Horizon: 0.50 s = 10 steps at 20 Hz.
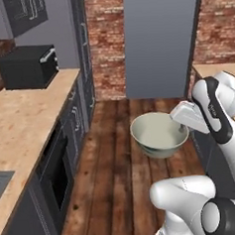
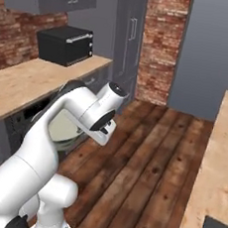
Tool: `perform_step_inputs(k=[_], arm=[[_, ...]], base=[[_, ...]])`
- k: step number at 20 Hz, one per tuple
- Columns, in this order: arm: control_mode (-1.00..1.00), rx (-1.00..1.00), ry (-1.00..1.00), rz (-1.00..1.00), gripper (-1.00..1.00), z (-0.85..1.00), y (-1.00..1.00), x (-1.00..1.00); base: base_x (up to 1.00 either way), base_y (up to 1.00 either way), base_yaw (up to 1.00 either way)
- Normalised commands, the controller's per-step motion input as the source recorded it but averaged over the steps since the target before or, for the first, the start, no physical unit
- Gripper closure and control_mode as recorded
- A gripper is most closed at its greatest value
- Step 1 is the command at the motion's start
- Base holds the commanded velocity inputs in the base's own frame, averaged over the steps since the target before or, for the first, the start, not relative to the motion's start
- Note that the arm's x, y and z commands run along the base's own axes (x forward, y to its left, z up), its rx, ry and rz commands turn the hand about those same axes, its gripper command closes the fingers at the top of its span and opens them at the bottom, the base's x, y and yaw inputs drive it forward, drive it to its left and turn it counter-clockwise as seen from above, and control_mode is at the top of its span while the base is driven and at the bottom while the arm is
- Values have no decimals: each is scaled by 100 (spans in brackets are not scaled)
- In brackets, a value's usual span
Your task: Pick the cup and bowl from the counter and place them on the counter next to the sink.
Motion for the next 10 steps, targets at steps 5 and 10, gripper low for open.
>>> perform_step_inputs(k=[5,10], arm=[[100,0,0,0,100,0,0,0],[100,0,0,0,100,0,0,0]], base=[[100,0,45],[92,-1,50]])
